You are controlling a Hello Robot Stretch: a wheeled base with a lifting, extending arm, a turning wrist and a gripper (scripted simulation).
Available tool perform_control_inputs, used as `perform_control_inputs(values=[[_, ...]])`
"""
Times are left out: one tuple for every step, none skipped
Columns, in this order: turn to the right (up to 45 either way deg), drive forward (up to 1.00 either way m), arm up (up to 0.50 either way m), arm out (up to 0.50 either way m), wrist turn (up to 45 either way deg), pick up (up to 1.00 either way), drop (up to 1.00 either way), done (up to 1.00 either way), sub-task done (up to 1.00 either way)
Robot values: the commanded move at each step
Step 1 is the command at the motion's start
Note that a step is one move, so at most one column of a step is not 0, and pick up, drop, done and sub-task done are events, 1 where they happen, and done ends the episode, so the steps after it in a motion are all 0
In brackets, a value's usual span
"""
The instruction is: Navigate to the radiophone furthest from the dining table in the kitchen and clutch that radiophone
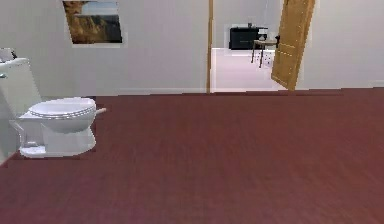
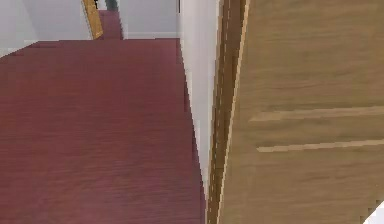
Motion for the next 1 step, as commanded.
perform_control_inputs(values=[[27.0,0.00,0.00,0.00,0.0,0.00,0.00,0.00,0.00]])
